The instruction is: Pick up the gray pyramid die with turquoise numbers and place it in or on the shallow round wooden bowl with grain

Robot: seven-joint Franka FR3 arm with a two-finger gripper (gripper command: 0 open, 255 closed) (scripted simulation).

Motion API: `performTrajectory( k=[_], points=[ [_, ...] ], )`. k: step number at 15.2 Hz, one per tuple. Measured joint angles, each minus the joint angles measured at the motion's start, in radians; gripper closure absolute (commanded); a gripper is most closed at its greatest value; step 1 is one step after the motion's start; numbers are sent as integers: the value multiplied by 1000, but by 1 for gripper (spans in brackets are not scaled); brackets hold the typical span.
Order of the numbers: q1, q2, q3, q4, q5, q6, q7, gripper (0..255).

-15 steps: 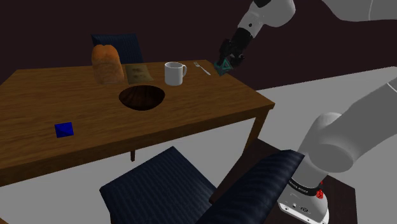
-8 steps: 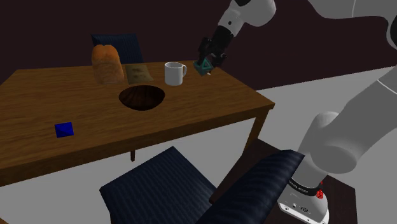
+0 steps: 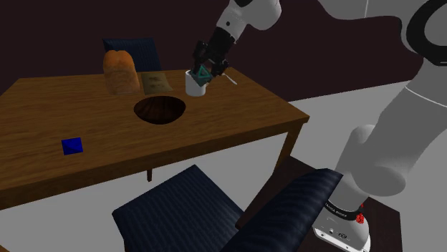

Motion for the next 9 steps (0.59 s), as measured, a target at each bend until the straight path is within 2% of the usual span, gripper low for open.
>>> performTrajectory(
  k=[9],
  points=[
    [70,241,70,280,7,37,140,255]
  ],
)
